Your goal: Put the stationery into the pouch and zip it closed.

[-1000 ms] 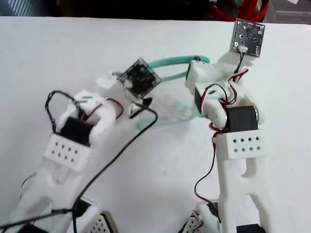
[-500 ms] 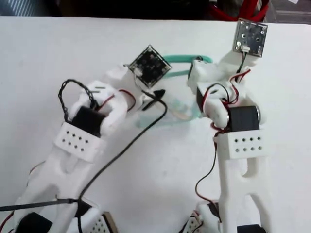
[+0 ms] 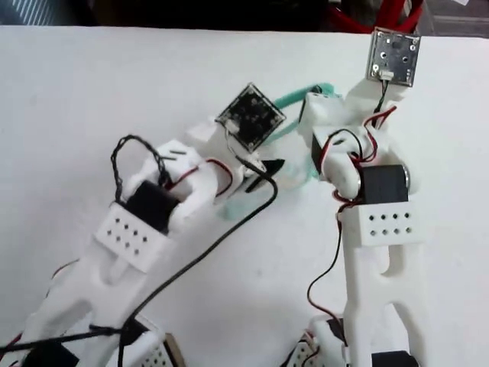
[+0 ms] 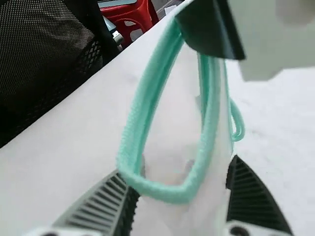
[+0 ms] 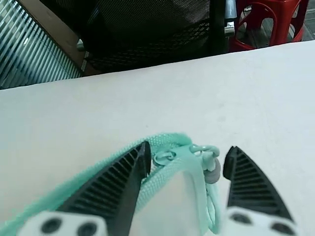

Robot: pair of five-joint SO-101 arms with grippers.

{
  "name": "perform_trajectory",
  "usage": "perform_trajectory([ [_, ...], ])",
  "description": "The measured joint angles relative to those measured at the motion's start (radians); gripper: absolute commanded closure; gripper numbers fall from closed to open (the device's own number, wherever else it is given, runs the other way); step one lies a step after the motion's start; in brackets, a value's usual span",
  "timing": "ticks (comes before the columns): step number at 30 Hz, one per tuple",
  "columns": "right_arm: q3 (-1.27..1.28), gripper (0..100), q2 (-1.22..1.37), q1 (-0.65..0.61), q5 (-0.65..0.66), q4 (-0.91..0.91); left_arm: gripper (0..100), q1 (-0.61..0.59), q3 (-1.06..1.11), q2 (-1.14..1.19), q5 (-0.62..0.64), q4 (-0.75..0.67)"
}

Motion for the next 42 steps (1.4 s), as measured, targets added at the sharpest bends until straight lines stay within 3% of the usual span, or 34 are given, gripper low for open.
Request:
perform_trajectory([
  [6,0.005,76.2,0.0,-0.014,0.0,0.0,91,0.08,0.206,-0.241,0.041,-0.064],
  [13,0.0,76.2,0.002,-0.034,0.0,0.0,90,0.098,0.506,-0.362,0.058,-0.44],
  [21,0.003,76.0,0.002,-0.032,0.0,0.0,79,0.077,0.54,-0.279,0.215,-0.615],
  [37,0.009,75.9,0.0,-0.035,0.0,0.0,79,0.043,0.588,-0.203,0.269,-0.632],
  [42,0.009,75.9,0.0,-0.035,0.0,0.0,92,0.038,0.591,-0.203,0.269,-0.632],
])
